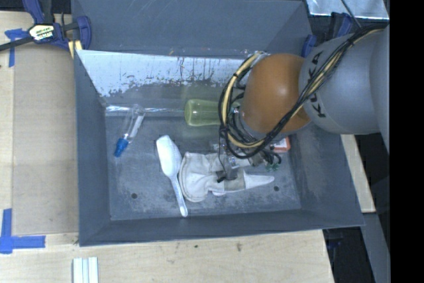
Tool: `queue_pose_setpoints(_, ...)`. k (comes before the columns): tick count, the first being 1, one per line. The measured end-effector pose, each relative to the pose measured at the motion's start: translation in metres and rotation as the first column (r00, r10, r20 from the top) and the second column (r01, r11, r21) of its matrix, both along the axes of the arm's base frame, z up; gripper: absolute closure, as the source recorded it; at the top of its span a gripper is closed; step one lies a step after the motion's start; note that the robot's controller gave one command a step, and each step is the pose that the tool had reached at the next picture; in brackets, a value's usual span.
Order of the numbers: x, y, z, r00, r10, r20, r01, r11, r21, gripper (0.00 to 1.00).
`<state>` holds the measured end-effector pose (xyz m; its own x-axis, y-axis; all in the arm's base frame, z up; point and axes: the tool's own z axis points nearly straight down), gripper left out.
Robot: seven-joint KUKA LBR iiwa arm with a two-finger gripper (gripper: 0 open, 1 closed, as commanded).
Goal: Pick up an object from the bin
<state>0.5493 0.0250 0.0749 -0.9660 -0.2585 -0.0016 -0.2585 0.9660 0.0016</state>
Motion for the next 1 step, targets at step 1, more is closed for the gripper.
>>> queue_pose_setpoints(1,-0.0019,-0.0005,0.0123,1.0,0.0,-0.006,0.0,1.0,-0.002,1.0)
